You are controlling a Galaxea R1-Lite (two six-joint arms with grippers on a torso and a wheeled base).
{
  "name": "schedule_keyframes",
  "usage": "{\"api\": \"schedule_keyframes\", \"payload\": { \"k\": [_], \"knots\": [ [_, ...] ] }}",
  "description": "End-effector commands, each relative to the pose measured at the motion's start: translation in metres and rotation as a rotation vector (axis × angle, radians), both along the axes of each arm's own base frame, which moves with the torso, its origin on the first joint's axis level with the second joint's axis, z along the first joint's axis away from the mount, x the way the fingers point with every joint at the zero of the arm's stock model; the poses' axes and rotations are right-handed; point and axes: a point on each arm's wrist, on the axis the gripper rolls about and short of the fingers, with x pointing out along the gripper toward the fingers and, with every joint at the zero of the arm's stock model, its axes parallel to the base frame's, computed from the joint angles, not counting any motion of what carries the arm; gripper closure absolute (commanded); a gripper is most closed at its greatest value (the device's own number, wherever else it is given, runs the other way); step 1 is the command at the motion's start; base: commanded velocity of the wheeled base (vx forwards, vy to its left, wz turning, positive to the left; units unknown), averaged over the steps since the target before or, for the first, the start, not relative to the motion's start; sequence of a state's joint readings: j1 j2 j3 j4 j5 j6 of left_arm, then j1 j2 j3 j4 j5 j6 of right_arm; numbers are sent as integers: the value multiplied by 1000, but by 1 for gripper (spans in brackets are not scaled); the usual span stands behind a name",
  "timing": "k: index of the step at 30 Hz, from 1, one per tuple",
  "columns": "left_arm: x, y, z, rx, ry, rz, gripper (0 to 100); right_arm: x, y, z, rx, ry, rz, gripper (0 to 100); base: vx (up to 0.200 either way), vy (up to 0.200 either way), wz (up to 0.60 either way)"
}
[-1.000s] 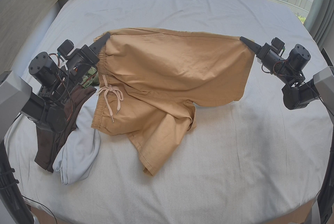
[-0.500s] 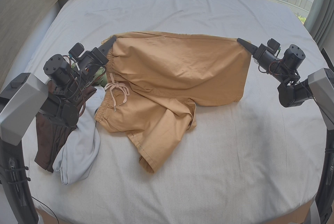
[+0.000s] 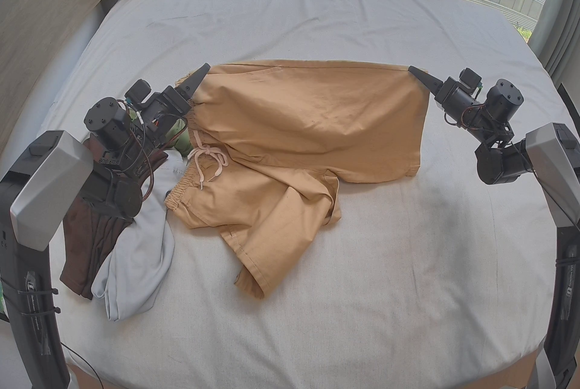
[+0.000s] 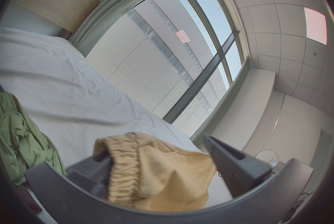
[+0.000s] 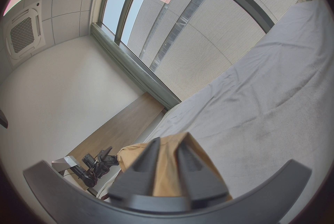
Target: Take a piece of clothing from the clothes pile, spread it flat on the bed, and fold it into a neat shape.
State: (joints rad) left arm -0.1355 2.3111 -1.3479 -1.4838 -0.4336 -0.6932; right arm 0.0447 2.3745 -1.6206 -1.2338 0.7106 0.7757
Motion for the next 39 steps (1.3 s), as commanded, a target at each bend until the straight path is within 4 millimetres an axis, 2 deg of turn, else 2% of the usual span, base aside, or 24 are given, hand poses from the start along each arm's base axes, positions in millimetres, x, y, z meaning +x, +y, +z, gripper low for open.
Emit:
{"api": "schedule_keyframes", "payload": {
  "k": [1, 11, 15, 20, 24, 33, 36, 39],
  "knots": [
    [0, 0, 2, -11, 6, -6, 0, 4, -5, -4, 6, 2, -24, 0, 0, 0, 0],
    [-2, -8, 3, -9, 29, -24, 0, -10, -8, -5, -19, 17, -41, 0, 0, 0, 0],
    [-6, -9, 7, -9, 38, -24, 0, -18, -3, -18, -38, 24, -40, 0, 0, 0, 0],
    [-15, -1, 3, -1, 77, -7, 0, -28, 3, -32, -54, 32, -33, 0, 0, 0, 0],
    [-27, 10, 4, 3, 106, 19, 0, -37, 6, -45, -58, 39, -23, 0, 0, 0, 0],
    [-54, 31, 7, 11, 115, 68, 0, -60, 18, -60, -65, 56, 8, 0, 0, 0, 0],
    [-74, 33, 0, 20, 130, 61, 0, -74, 27, -76, -126, 82, 13, 0, 0, 0, 0],
    [-82, 31, -6, 38, 161, 36, 0, -84, 37, -92, -188, 92, 17, 0, 0, 0, 0]
  ]
}}
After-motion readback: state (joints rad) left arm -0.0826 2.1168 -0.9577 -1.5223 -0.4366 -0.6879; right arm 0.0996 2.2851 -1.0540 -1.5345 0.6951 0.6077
